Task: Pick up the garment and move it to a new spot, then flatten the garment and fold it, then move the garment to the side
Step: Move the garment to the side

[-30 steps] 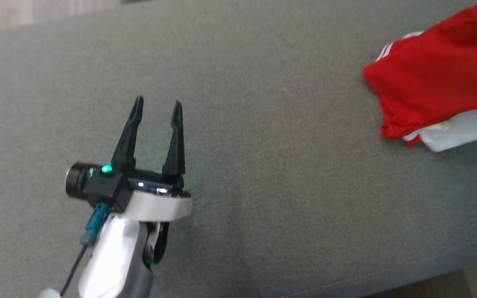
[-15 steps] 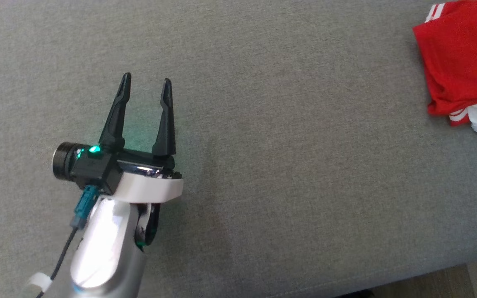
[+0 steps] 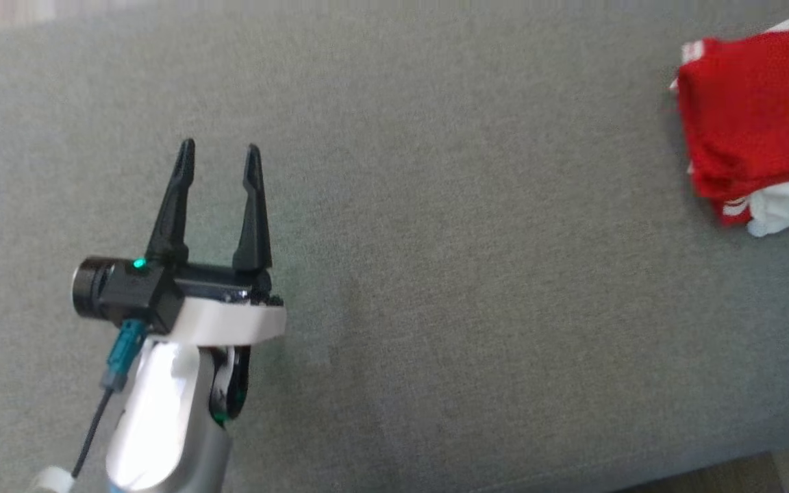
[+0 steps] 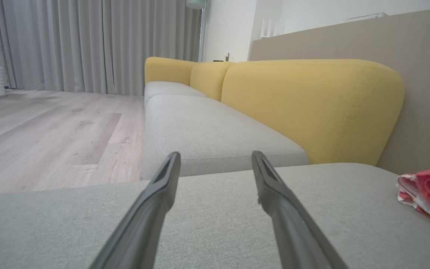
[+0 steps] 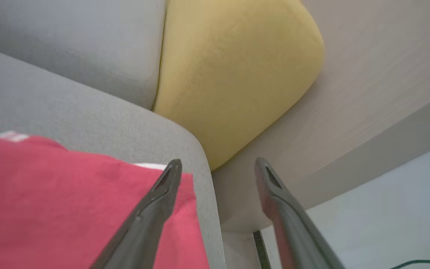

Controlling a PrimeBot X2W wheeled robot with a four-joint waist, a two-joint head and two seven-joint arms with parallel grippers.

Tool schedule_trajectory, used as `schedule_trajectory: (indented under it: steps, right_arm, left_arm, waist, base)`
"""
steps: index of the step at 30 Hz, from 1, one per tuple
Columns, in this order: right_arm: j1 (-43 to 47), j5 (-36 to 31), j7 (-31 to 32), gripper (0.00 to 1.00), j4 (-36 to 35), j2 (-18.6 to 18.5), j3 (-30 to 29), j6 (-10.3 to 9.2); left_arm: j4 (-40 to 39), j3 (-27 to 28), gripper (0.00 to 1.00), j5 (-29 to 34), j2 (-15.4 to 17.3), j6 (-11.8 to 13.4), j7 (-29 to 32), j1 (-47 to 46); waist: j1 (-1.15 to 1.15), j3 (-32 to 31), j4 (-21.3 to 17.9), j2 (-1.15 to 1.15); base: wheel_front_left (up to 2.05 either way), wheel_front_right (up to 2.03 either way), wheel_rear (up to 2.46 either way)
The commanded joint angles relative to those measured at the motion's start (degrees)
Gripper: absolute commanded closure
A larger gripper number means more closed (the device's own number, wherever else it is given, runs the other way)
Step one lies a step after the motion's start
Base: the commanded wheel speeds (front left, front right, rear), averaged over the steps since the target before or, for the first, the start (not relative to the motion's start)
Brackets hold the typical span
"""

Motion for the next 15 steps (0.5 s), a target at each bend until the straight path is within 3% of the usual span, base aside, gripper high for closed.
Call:
schedule_trajectory:
  steps: [1, 9, 15]
  right_arm:
    - [0.22, -0.19, -0.96, 0.0, -2.36, -0.65, -0.04, -0.05]
    - [6.03, 4.37, -2.71, 0.0, -12.32, 8.14, -0.56, -0.05]
    - [14.53, 9.27, -3.84, 0.0, -22.82, 19.81, -4.28, -0.05]
  left_arm:
    - [-1.77, 1.66, 0.0, -0.41, 0.29, 0.26, -0.29, 0.39]
    - [-2.38, 3.18, 0.0, -1.81, 0.28, 1.39, -0.29, 5.43]
    - [-3.12, 4.42, 0.0, -2.95, 0.28, 1.76, -0.29, 10.0]
  waist:
    - [0.01, -2.95, -0.15, 0.0]
    - [0.01, -11.98, 0.89, 0.0]
    - [0.01, -16.86, 2.33, 0.0]
  base:
    - [0.0, 0.0, 0.0]
    - [0.0, 0.0, 0.0]
    - [0.0, 0.0, 0.0]
